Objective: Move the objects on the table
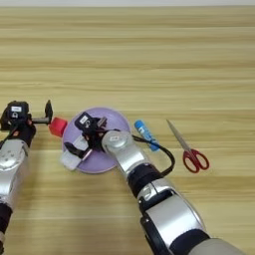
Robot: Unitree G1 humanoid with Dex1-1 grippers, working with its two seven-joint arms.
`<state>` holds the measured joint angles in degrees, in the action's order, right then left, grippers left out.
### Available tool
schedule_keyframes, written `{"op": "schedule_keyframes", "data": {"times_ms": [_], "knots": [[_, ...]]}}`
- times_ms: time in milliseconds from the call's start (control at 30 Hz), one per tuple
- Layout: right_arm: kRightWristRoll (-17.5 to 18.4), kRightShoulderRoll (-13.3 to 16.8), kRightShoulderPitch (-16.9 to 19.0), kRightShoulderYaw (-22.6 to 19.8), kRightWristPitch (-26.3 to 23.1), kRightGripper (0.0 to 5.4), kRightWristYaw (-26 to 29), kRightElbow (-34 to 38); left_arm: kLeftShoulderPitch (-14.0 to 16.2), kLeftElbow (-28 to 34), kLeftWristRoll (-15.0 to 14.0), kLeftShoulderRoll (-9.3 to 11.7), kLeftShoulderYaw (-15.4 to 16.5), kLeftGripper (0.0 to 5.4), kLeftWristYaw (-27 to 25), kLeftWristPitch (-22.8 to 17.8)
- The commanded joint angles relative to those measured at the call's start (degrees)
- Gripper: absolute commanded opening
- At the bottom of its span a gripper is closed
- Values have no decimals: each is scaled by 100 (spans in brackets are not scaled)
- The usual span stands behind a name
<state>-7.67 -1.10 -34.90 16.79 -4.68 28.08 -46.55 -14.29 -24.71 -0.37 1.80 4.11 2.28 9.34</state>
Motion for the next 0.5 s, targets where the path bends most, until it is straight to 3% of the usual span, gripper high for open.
{"op": "schedule_keyframes", "data": {"times_ms": [33,333,500], "knots": [[-36,194,119,-13,-356,539,96,378,1,21,45,2,-20,540,36,-72],[-127,582,623,221,-1467,539,395,1804,-16,-3,43,8,-12,540,36,-72],[-138,781,841,283,-1933,539,552,2251,-56,-73,45,4,-8,540,44,-48]]}}
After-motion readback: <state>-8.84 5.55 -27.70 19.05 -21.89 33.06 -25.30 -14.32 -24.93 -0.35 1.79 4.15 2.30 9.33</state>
